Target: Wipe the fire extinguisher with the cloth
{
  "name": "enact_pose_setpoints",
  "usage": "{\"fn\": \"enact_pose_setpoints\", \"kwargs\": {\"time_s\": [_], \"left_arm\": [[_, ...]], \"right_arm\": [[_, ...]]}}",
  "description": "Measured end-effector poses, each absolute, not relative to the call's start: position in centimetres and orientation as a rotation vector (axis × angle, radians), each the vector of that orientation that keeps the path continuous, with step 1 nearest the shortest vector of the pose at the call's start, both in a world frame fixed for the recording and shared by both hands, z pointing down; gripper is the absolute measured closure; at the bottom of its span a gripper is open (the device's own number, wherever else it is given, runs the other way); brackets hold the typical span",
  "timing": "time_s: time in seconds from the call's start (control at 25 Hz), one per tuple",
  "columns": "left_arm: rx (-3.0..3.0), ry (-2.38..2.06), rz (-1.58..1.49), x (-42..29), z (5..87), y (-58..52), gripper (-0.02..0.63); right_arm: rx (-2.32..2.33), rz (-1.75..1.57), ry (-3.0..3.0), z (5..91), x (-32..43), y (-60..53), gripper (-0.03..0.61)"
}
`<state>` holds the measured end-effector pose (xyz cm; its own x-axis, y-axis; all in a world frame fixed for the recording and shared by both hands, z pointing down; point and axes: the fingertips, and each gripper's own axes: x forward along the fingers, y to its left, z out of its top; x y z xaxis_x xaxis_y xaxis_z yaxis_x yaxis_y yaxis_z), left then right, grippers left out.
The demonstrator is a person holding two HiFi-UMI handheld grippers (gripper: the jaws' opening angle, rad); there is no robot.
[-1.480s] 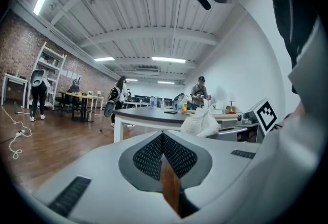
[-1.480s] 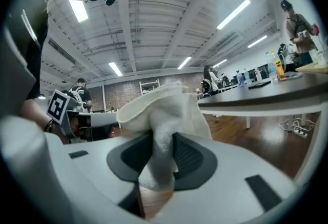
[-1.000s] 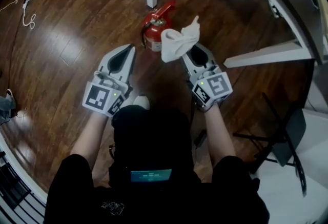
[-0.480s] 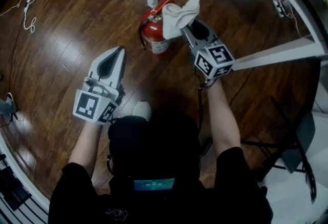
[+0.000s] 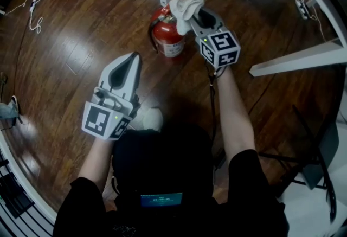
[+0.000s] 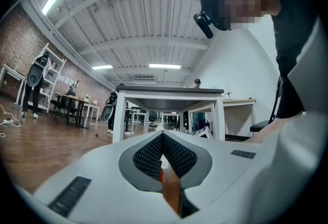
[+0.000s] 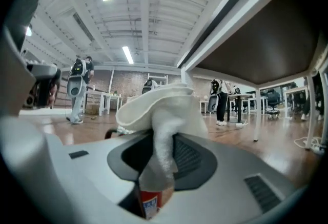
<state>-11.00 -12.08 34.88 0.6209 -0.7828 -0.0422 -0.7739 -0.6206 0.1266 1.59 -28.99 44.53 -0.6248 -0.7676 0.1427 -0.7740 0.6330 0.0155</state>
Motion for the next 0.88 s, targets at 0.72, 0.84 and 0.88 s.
{"fn": "enact_pose_setpoints", "kwargs": {"time_s": [0.72, 0.84, 0.88], "left_arm": [[2.687, -1.355, -0.166, -12.2, 36.0, -10.5, 0.612], [2.692, -1.346, -0.164, -11.8, 35.8, -10.3, 0.612], [2.692, -1.345, -0.165, -11.7, 35.8, -10.2, 0.612]], "right_arm": [[1.343, 0.656, -2.351, 69.7, 3.6, -24.2, 0.462], [1.268, 0.658, -2.301, 72.1, 2.9, -22.3, 0.462], [1.274, 0.655, -2.304, 71.9, 2.9, -22.2, 0.462]]}}
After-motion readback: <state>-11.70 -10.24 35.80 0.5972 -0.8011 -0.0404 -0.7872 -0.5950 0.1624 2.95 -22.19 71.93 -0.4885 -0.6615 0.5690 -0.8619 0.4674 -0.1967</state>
